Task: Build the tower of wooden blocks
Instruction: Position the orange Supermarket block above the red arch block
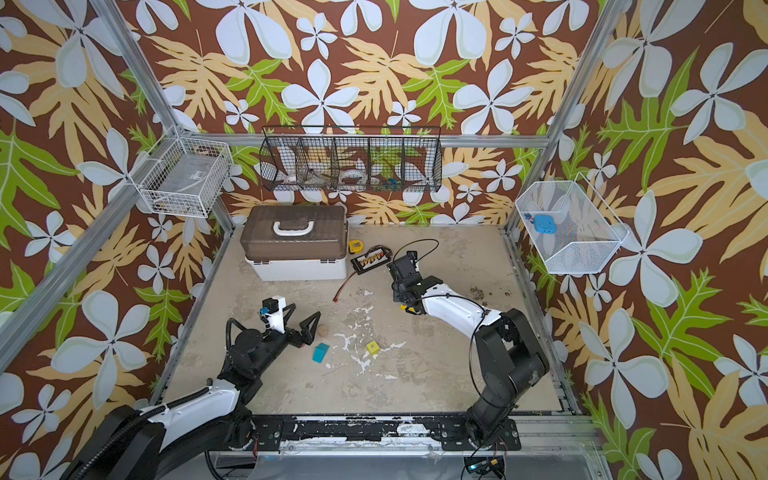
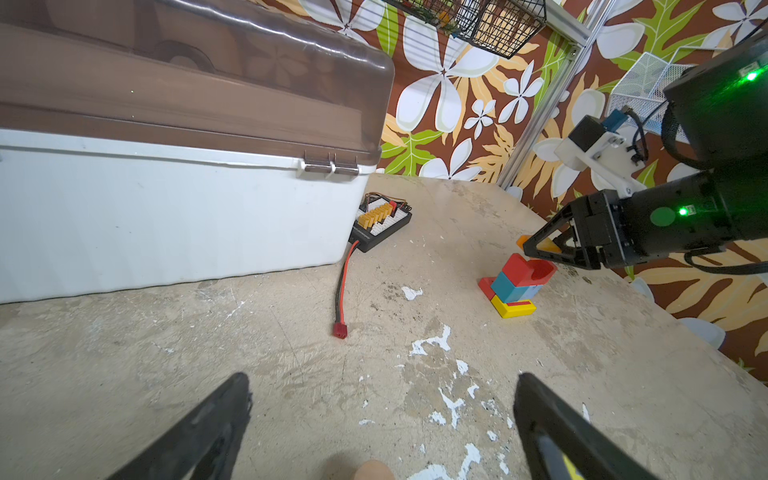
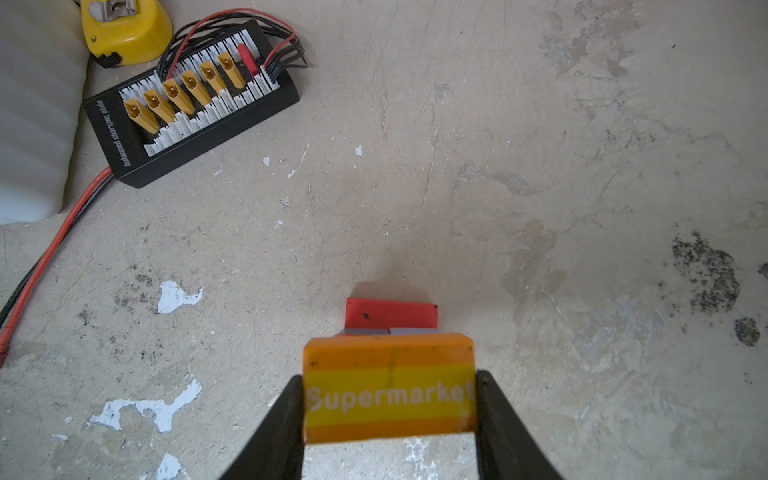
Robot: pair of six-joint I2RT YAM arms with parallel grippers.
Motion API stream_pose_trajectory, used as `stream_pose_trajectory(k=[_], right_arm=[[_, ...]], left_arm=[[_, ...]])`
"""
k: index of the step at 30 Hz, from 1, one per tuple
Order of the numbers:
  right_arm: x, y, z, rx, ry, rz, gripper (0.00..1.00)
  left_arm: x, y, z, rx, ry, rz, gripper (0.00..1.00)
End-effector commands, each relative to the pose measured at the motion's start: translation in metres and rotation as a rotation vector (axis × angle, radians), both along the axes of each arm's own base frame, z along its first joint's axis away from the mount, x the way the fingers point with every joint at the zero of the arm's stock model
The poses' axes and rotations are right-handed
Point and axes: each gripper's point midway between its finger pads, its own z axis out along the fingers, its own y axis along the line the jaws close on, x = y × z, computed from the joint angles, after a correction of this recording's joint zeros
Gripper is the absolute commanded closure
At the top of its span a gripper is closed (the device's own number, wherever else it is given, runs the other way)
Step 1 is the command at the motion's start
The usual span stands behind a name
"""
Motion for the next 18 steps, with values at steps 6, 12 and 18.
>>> stream_pose_trajectory(k=[6, 12, 18], right_arm=[[-0.0022, -0.0022, -0.0008, 0.001, 0.002, -0.011, 0.58], [-0.0025, -0.0022, -0.0023, 0.001, 0.006, -0.012, 0.55], [-0.0034, -0.0032, -0.0042, -0.004, 0.011, -0.015, 0.52]], left_arm=[[0.0018, -0.0006, 0.0062, -0.005, -0.02, 0.002, 0.0], [0.002, -0.0002, 0.0058, -0.003, -0.019, 0.004, 0.0], [0.0019, -0.0005, 0.0059, -0.005, -0.018, 0.002, 0.0]])
